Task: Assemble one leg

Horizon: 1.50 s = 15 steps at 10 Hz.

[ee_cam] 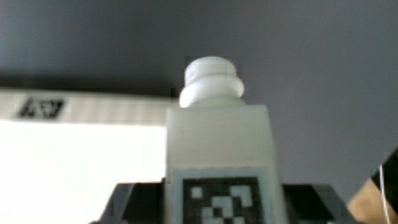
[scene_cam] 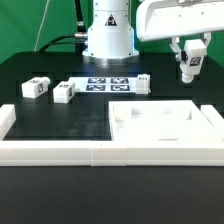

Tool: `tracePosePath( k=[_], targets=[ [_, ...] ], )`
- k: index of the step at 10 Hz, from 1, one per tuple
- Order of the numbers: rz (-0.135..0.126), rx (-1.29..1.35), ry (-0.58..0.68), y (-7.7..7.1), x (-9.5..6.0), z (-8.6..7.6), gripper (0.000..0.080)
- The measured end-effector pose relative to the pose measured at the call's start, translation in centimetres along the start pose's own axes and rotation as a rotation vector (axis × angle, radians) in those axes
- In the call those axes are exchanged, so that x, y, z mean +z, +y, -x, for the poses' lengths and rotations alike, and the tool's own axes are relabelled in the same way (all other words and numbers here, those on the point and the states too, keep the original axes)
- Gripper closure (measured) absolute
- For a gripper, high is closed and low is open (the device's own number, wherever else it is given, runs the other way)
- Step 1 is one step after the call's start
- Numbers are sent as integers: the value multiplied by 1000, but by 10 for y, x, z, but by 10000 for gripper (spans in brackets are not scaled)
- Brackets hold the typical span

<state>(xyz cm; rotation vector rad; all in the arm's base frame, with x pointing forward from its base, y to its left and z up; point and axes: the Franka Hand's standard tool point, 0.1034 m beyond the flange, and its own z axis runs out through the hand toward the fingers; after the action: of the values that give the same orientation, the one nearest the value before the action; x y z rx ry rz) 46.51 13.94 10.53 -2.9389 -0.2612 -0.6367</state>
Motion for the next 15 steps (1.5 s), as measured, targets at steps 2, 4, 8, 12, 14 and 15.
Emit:
tracePosePath(
  k=[2, 4, 8, 12, 14, 15],
  targets=[
    [-3, -5, 1, -1, 2, 3, 514],
    [-2, -17, 5, 0, 2, 1, 514],
    [16, -74, 54, 32, 18, -50, 514],
    [16, -78, 54, 35, 23, -53, 514],
    [18, -82, 54, 37, 22, -54, 514],
    [24, -106, 47, 46, 23, -68, 514]
  ],
)
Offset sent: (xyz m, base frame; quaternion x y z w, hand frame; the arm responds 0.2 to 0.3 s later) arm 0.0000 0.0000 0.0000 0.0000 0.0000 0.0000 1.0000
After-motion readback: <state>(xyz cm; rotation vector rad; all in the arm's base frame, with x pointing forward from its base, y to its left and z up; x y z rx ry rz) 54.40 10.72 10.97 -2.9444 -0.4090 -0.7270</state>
